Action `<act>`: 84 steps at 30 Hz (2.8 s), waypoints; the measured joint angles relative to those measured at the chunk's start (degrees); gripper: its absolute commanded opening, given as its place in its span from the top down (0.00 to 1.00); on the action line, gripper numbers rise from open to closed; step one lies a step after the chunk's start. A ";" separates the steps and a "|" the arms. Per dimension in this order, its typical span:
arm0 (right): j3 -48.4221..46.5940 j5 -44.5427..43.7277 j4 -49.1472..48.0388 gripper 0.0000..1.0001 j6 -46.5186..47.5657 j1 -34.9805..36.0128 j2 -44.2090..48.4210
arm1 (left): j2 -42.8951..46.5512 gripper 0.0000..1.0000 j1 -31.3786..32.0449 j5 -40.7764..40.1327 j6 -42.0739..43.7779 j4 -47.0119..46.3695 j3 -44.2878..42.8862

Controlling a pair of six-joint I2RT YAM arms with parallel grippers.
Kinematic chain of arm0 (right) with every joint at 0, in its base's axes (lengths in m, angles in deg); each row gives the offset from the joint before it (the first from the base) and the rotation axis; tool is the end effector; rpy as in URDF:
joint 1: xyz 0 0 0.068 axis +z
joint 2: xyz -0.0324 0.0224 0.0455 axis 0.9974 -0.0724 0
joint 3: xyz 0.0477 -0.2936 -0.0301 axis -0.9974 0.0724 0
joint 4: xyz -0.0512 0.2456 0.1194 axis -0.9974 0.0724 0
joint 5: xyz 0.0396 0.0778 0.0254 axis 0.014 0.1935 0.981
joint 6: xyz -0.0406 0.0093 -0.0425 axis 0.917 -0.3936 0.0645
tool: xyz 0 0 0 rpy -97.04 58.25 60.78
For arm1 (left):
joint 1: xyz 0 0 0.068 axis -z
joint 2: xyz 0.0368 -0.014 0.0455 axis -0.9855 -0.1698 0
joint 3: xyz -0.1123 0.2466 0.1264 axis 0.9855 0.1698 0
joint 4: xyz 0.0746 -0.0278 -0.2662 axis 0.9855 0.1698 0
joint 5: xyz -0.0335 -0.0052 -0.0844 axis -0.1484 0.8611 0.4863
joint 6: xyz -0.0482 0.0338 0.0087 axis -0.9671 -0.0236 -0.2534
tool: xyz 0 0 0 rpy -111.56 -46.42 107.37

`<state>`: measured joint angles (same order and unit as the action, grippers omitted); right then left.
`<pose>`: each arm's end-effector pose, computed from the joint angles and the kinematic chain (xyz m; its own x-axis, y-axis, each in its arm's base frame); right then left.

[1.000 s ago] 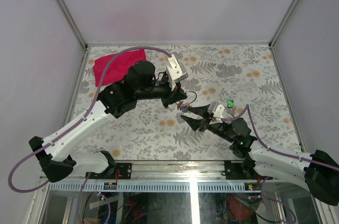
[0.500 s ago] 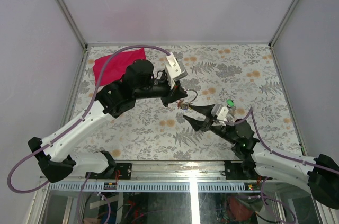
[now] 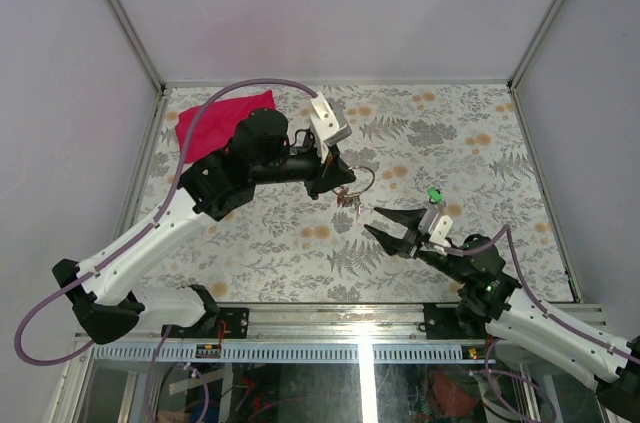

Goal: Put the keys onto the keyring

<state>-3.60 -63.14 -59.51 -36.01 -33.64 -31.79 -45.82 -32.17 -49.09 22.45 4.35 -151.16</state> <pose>0.0796 0.1120 0.2721 0.3012 0.2161 -0.9288 -0.8308 0.5376 -0.1443 0.1755 -0.2219 0.4633 -0.1395 0.2538 -0.9571 0.9507 0.3047 -0.0578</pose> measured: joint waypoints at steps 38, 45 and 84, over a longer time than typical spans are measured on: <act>0.68 0.57 -33.59 0.48 -5.11 0.15 -29.03 | -4.96 1.00 -2.84 3.89 -7.19 -2.54 -1.29; 1.86 -1.09 -33.97 0.47 -4.79 0.15 -29.03 | -4.85 1.00 -2.84 4.28 -7.45 -2.56 -1.84; 2.32 -2.64 -16.92 0.49 1.95 0.17 -10.29 | -4.11 1.00 -2.84 6.16 -8.28 -2.82 -1.92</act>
<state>-1.28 -65.78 -76.42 -34.06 -33.47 -42.09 -49.93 -35.01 -42.93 14.17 1.53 -153.08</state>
